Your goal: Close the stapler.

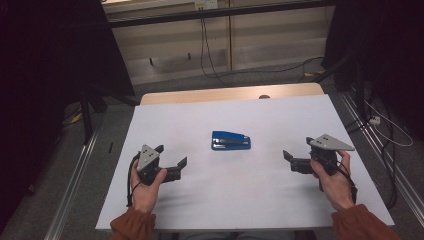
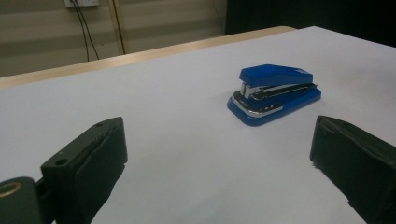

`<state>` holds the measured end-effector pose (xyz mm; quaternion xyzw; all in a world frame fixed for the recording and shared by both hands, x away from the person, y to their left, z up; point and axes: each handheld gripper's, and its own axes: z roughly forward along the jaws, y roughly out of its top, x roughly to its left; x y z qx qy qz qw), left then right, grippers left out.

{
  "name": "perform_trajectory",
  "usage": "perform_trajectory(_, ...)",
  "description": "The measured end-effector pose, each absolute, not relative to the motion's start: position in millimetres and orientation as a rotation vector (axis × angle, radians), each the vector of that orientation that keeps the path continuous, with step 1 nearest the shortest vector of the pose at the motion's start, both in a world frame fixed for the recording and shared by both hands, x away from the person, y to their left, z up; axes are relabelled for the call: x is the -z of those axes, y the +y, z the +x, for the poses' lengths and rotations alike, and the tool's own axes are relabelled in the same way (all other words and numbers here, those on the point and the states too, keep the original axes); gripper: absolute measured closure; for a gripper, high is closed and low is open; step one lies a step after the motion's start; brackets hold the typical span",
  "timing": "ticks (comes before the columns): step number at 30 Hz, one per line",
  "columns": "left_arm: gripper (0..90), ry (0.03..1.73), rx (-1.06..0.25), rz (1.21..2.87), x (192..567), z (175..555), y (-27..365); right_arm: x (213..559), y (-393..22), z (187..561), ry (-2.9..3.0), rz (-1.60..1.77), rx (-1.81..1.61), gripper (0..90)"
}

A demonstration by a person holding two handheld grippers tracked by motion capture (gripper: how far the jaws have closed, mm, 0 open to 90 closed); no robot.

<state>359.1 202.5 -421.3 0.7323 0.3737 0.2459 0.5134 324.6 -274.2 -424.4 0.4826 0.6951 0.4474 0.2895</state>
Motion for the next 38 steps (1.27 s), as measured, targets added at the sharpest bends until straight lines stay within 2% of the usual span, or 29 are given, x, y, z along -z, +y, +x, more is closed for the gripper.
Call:
perform_trajectory(13, 4.0, 0.928, -0.639, 1.739, 423, 340, 223, 426, -284, 302, 1.800, 1.291, -1.180, 6.8)
perform_trajectory(23, 4.0, 0.932, -0.660, 1.727, 423, 333, 225, 430, -289, 290, 1.765, 1.300, -1.183, 6.9)
perform_trajectory(38, 4.0, 0.944, -0.663, 1.713, 426, 331, 226, 432, -290, 292, 1.746, 1.310, -1.220, 6.8)
